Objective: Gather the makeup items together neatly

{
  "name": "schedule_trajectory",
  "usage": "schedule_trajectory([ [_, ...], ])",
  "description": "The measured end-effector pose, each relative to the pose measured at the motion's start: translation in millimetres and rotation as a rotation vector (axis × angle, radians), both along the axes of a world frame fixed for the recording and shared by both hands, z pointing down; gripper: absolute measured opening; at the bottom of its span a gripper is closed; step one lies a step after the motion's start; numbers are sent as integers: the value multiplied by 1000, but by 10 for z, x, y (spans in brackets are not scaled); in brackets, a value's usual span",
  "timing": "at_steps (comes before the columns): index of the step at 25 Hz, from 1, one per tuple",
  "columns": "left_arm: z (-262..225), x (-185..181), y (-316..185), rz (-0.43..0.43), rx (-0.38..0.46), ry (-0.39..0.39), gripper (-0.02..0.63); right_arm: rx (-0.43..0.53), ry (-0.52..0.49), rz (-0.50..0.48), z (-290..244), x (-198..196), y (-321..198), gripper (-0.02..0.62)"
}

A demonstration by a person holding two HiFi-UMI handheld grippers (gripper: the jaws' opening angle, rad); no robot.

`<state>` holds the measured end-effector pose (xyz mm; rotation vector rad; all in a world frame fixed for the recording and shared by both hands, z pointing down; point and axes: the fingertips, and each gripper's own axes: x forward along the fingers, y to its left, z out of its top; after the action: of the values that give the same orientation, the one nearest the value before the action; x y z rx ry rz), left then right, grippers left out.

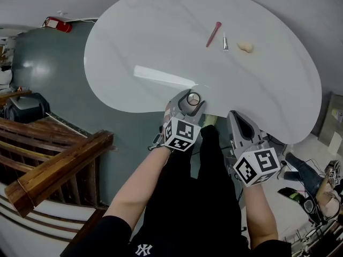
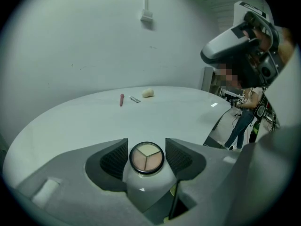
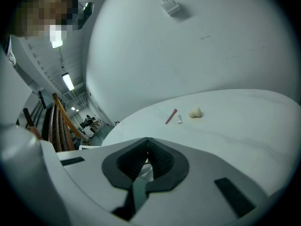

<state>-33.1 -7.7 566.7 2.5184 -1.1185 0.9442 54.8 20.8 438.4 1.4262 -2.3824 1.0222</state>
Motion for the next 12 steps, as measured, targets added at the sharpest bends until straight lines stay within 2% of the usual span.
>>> schedule_trajectory([
  [7, -222, -45, -18, -26, 28, 10, 238, 3, -4, -7, -44, -21, 8, 14],
  [12, -494, -56, -50, -56, 61, 43, 238, 15, -3, -15, -117, -25, 6, 14],
])
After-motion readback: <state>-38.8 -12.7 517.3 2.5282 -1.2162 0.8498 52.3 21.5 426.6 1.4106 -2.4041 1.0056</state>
